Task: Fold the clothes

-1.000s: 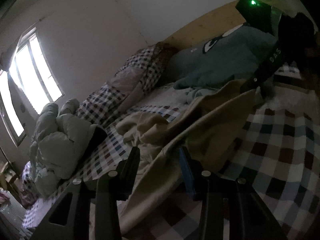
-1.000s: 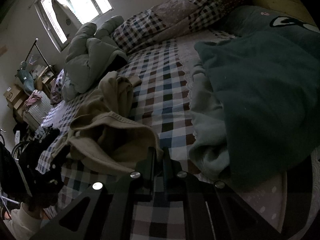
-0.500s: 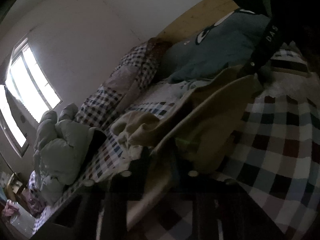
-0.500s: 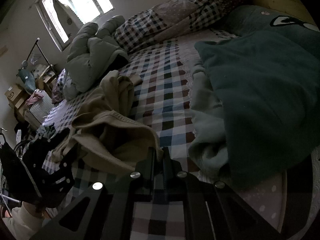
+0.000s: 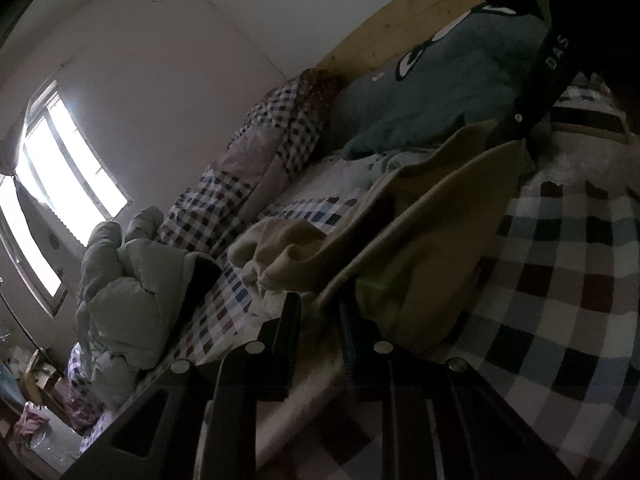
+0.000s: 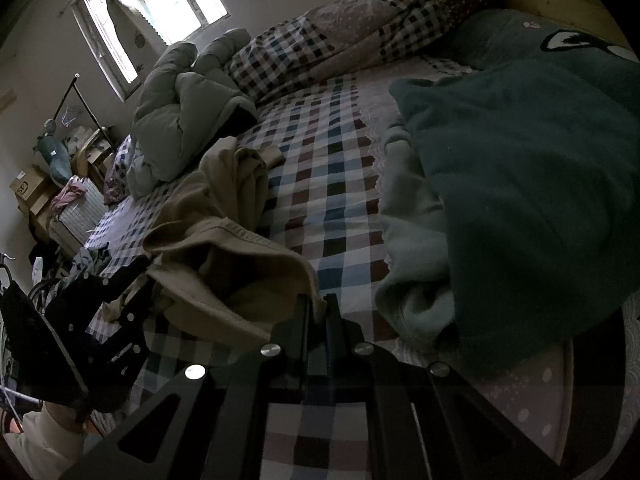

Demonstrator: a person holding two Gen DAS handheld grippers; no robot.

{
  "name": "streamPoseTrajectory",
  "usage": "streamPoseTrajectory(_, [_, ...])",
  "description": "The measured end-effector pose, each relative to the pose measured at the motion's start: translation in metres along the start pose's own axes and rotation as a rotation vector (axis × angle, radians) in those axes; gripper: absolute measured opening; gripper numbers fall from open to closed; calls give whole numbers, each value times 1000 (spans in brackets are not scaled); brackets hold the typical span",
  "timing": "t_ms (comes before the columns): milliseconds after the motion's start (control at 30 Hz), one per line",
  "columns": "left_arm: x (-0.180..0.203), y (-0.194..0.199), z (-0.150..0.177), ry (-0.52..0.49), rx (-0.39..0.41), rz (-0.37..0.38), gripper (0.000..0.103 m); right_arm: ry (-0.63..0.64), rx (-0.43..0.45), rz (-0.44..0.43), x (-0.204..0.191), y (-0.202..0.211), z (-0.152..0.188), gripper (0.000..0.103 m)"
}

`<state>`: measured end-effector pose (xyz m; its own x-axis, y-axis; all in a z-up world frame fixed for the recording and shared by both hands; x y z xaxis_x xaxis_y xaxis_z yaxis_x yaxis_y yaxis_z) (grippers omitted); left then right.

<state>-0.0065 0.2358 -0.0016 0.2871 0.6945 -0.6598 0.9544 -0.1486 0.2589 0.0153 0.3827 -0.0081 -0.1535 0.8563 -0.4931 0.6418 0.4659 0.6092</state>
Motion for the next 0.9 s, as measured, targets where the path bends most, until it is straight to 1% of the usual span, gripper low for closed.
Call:
streamPoseTrajectory(67, [0,-2,1,3,-8,1,19,0,0,-2,0,0,0,6])
streamPoseTrajectory(100, [1,-2,1,2,-9,0,11,0,0,-3,-1,0,0,6])
streamPoseTrajectory(133, [1,-2,1,1,-11,0,6,1,0,-5,-1,0,0,6])
streamPoseTrajectory(233, [1,1,-1,4,-3,-12,5,5,2,-9,-2,0,0,6])
streamPoseTrajectory(300, [-5,5,-4,34,6,-13,5,8,8,-12,-4,2,-2,6])
streamPoseTrajectory(467, [-34,18,-12,163,27,-16,5,-2,39,-40,-12,9,-8,6])
streamPoseTrajectory(500, [-42,21,-13,199,28,-12,4,-6,50,-55,-16,12,-10,6])
streamPoseTrajectory(567, [-63,28,-15,276,35,-26,4,-10,75,-92,-27,17,-16,6])
streamPoseTrajectory(733, [-120,46,-9,437,52,-88,4,19,116,-183,-66,30,-28,6])
streamPoseTrajectory(833, [-156,59,3,528,51,-126,4,69,123,-247,-105,33,-32,6])
streamPoseTrajectory(900, [-182,68,13,597,48,-152,4,113,117,-272,-131,31,-32,6])
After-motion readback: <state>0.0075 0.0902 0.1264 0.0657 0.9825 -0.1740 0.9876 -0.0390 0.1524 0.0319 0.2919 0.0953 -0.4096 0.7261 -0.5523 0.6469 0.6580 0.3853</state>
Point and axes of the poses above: each gripper's, at about its wrist camera, not at the fingertips, and y roughly against the way its jaws point, x to its right, z to its underside, the point moved 10 cm from there along -y, roughly the way its jaws point, and after that the axes turned 12 degrees about -z, right-handed, at the moved point
